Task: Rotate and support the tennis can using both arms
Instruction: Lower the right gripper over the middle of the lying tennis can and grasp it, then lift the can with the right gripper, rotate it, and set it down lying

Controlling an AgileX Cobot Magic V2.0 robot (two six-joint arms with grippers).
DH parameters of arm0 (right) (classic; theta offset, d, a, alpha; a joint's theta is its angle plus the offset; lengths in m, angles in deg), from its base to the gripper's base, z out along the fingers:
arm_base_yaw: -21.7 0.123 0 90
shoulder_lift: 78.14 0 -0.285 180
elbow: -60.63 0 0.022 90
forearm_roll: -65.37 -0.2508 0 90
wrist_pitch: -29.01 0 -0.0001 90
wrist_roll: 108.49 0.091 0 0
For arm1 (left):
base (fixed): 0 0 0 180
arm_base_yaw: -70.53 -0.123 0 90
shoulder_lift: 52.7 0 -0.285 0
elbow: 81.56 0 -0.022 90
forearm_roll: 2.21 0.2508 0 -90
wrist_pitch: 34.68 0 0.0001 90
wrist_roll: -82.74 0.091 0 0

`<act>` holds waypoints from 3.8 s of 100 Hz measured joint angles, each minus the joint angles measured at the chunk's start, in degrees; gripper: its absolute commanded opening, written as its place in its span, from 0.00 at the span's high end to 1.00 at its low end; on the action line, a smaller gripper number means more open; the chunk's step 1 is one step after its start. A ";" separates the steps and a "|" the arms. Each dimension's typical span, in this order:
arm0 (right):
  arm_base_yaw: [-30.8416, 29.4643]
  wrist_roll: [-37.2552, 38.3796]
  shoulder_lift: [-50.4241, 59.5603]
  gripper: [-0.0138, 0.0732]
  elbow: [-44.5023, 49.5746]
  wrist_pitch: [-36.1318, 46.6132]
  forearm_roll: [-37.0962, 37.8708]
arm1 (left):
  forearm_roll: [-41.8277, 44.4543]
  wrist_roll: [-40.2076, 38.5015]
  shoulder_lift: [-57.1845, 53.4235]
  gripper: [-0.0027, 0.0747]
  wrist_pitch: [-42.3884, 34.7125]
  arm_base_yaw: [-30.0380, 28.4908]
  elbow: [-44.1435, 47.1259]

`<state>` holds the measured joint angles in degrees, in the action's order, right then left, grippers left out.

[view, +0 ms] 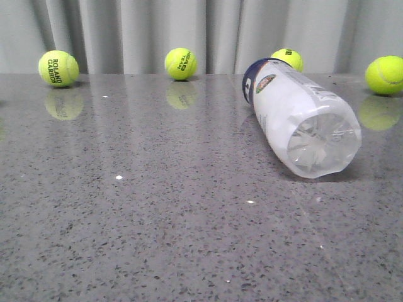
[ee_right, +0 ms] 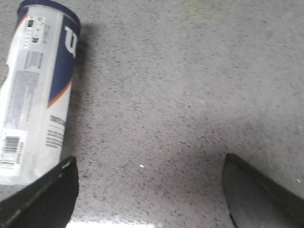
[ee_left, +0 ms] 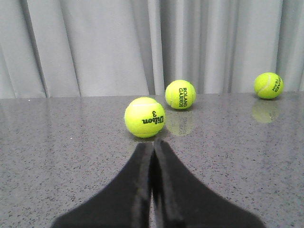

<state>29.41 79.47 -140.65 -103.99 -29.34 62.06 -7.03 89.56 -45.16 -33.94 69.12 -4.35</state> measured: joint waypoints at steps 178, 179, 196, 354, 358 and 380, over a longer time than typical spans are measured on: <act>16.75 14.37 -48.00 0.24 -24.01 -0.55 -4.70 | 0.00 0.00 0.00 0.99 0.00 0.00 0.00; 16.75 14.37 -48.00 0.25 -24.01 -0.55 -4.70 | 0.00 0.00 0.00 0.99 0.00 0.00 0.00; 16.75 13.74 -48.00 0.46 -24.12 -0.42 -4.70 | 0.00 0.00 0.00 0.99 0.00 0.00 0.00; 29.52 -66.28 -55.40 0.17 -37.73 -3.57 -3.99 | 0.00 0.00 0.00 0.99 0.00 0.00 0.00; 29.52 -65.73 -55.49 0.14 -37.73 -3.53 -3.99 | 0.00 0.00 0.00 0.99 0.00 0.00 0.00; 29.52 -63.86 -56.33 0.10 -37.73 -3.32 -3.99 | 0.00 0.00 0.00 0.99 0.00 0.00 0.00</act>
<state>58.92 15.61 -196.98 -141.72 -32.66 58.07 -7.03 89.56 -45.16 -33.94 69.12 -4.35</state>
